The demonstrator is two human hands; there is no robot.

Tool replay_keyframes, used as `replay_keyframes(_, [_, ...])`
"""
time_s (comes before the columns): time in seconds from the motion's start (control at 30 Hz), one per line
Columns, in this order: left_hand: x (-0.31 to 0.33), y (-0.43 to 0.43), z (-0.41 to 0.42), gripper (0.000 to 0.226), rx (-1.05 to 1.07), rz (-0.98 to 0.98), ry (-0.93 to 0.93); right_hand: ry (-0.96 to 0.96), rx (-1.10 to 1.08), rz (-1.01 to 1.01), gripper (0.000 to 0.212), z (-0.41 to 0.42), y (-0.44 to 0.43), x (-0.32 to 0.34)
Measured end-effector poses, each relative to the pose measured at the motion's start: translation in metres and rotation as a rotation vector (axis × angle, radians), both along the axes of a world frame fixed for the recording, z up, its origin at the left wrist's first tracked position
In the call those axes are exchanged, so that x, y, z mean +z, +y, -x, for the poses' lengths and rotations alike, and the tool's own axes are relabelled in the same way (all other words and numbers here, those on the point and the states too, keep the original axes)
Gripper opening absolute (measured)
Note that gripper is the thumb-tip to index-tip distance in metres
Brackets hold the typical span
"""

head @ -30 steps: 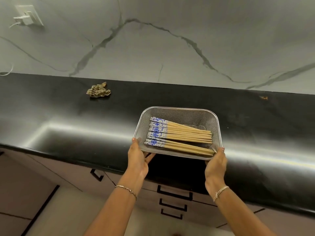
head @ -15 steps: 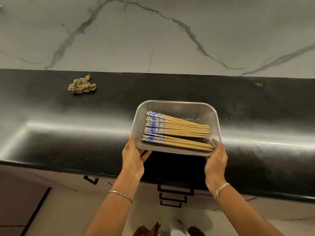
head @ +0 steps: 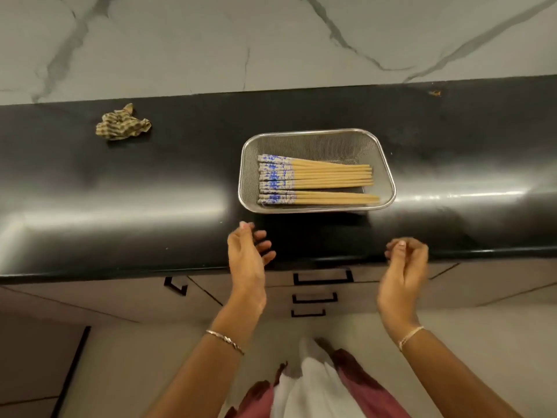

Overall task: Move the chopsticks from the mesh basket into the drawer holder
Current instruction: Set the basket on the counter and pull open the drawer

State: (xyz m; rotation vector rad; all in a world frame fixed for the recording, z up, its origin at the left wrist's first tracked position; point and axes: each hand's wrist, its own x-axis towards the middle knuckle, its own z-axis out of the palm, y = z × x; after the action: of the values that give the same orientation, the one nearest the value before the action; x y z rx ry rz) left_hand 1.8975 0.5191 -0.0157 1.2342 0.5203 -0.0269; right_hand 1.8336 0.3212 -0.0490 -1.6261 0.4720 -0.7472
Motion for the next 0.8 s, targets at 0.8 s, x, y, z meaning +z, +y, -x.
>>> replay_keyframes(0.8, [-0.104, 0.015, 0.044, 0.035, -1.044, -0.970, -0.075, 0.942, 0.705, 1.193, 0.029, -0.023, 0.032, -0.099])
